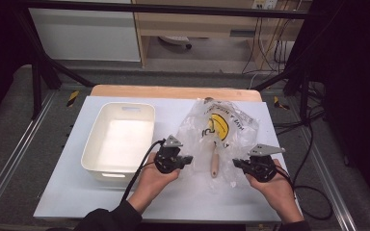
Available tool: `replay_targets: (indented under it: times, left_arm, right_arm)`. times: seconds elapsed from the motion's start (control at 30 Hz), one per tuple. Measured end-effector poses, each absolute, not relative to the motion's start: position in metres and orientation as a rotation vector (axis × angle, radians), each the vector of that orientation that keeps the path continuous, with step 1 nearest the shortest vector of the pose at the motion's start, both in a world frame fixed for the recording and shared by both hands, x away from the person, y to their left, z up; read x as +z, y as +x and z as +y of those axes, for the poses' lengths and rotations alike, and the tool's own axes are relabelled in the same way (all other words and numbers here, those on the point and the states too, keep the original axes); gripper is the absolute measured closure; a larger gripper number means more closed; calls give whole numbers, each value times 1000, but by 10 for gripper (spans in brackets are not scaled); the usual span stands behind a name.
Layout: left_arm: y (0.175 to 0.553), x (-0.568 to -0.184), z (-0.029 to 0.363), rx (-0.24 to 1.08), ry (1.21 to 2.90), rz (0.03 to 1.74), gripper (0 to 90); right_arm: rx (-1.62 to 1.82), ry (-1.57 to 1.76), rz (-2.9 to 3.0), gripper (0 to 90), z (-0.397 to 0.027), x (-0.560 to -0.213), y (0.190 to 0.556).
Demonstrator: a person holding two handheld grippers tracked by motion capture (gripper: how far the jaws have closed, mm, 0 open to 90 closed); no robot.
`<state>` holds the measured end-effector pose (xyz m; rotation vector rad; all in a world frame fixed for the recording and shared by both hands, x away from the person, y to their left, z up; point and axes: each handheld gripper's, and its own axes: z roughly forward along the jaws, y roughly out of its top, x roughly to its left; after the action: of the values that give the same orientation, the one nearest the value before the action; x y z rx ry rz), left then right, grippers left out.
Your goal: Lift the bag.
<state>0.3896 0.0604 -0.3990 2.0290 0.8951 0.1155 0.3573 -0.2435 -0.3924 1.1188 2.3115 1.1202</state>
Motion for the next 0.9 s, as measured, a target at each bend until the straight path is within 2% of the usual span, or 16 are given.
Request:
replay_targets:
  times: [0.9]
  left_arm:
    - [407,-369,65,136,2012,880,900]
  right_arm:
    - [1169,1074,2228,900,-256,-356,370]
